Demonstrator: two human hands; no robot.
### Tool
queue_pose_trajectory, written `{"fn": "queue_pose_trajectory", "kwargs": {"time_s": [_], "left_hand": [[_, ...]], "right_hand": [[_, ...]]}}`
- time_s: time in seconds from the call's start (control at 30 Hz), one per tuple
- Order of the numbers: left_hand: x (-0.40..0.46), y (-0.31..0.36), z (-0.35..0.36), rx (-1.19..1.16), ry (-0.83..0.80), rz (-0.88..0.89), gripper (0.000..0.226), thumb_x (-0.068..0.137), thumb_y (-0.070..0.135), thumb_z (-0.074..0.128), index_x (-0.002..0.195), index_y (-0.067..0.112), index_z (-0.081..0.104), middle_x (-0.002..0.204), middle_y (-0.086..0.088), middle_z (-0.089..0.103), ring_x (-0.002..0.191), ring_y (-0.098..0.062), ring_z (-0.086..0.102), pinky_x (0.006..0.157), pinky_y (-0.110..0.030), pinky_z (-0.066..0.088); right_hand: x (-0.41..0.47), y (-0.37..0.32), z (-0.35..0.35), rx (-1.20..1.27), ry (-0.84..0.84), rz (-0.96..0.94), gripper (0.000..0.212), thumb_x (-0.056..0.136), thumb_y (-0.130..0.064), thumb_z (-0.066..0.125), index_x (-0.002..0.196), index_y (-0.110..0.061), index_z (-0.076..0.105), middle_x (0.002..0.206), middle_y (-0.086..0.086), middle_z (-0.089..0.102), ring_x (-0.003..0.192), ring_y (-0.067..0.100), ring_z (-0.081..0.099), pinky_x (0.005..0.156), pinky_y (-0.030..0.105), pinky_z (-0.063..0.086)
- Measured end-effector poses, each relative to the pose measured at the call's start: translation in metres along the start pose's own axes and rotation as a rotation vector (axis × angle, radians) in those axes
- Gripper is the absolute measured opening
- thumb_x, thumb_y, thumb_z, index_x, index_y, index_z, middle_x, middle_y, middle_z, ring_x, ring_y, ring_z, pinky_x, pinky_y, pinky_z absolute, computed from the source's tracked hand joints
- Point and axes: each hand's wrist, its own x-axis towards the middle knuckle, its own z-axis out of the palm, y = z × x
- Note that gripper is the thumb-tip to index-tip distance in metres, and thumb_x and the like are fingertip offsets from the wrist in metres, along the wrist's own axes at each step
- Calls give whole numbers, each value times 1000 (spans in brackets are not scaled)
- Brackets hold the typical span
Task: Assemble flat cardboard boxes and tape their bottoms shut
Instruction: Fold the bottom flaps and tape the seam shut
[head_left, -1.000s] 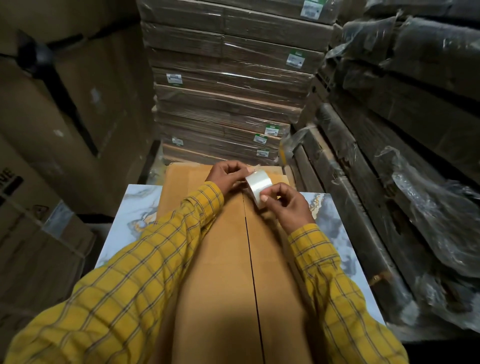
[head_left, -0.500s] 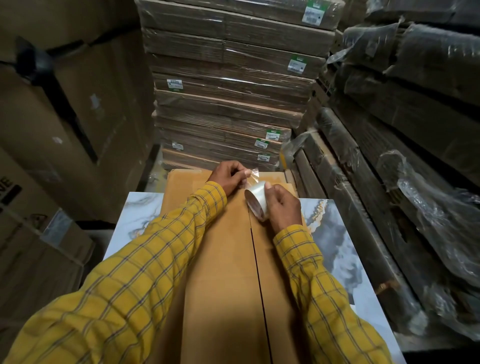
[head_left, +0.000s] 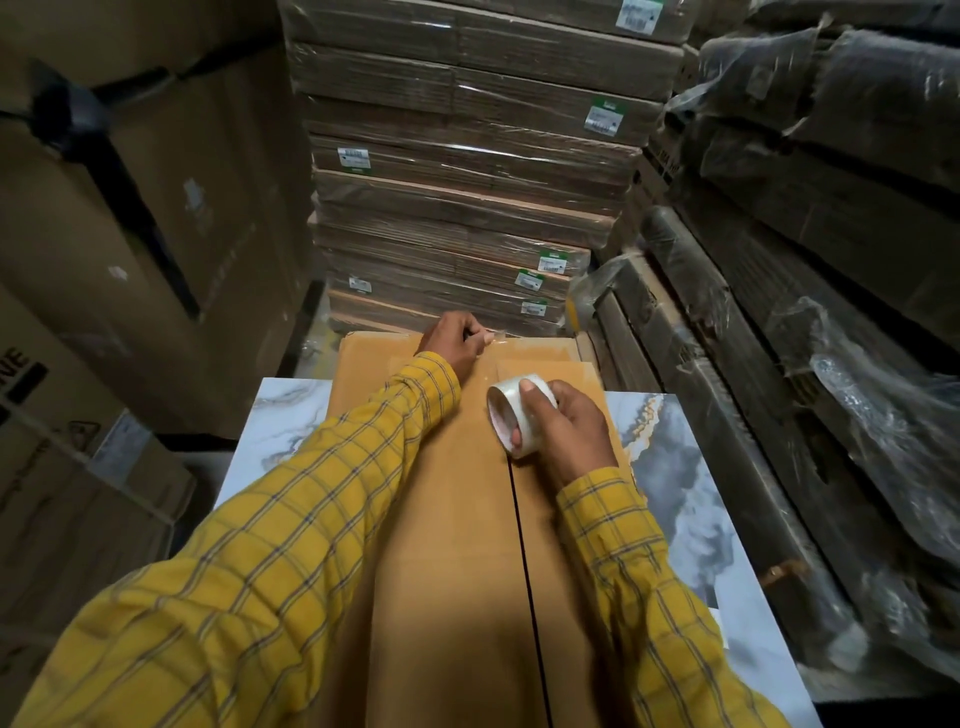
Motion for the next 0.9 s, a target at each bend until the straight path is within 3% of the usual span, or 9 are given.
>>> {"fn": "queue_pose_trajectory", "kwargs": {"time_s": [0.13, 0.3, 0.43, 0.5, 0.57, 0.63, 0.73, 0.8, 0.9], "left_hand": [[10, 2, -1, 28, -102, -18, 18, 87, 27, 74, 77, 12, 73, 82, 1, 73, 80, -17, 66, 75, -28, 50], [17, 7, 2, 95, -153, -87, 19, 84, 27, 78, 84, 8, 75, 83, -3, 72, 77, -16, 62, 69, -24, 42], [28, 10, -2, 122, -279, -136, 12, 82, 21, 81, 77, 13, 74, 99, -6, 76, 91, -19, 68, 81, -27, 51], [30, 16, -6, 166, -392, -126, 17, 86, 21, 77, 100, 11, 77, 114, -5, 73, 110, -21, 66, 99, -31, 50], [30, 21, -10, 219, -439, -136, 31, 90, 19, 73, 121, 12, 71, 124, -3, 69, 117, -19, 61, 104, -28, 45], [33, 17, -9, 151, -421, -145, 24, 87, 11, 74, 111, 14, 74, 118, -7, 70, 104, -20, 64, 96, -28, 49], [30, 9, -7, 20, -428, -40, 13, 85, 4, 75, 95, 13, 75, 100, -9, 74, 101, -26, 69, 100, -40, 52], [25, 6, -7, 44, -431, 74, 9, 90, 11, 72, 97, 13, 77, 99, -5, 75, 100, -22, 69, 99, -42, 53], [11, 3, -10, 71, -349, 198, 19, 99, 26, 60, 99, 18, 77, 95, 3, 75, 93, -15, 69, 93, -39, 54]], "right_hand": [[-14, 8, -2, 25, -25, -4, 40, 84, -59, 58, 87, -20, 69, 76, 6, 74, 80, 25, 70, 82, 50, 57], [-11, 2, 5, -33, 27, -4, 51, 81, -66, 56, 86, -18, 70, 74, 5, 72, 78, 28, 70, 79, 48, 58], [-16, -4, 5, -105, 59, -31, 34, 94, -49, 62, 90, -16, 71, 79, -1, 73, 80, 17, 68, 77, 34, 56], [-21, -4, 6, -116, 71, -32, 30, 95, -46, 62, 91, -18, 71, 80, -4, 72, 79, 11, 66, 73, 29, 52], [-24, -2, 6, -95, 78, -27, 28, 95, -47, 62, 92, -20, 71, 83, -5, 72, 80, 7, 66, 70, 24, 50], [-27, -1, 5, -69, 87, -23, 29, 95, -48, 62, 93, -21, 71, 84, -6, 72, 80, 6, 66, 70, 24, 51], [-28, 0, 5, -45, 102, -12, 32, 94, -52, 62, 92, -21, 70, 84, -5, 72, 80, 8, 67, 74, 28, 54], [-30, 1, 6, -11, 106, -6, 36, 91, -57, 63, 90, -22, 69, 83, -4, 73, 80, 11, 68, 75, 32, 56], [-36, 4, 6, 66, 82, -12, 35, 90, -55, 62, 83, -21, 63, 75, -5, 70, 71, 13, 65, 69, 34, 53]]}}
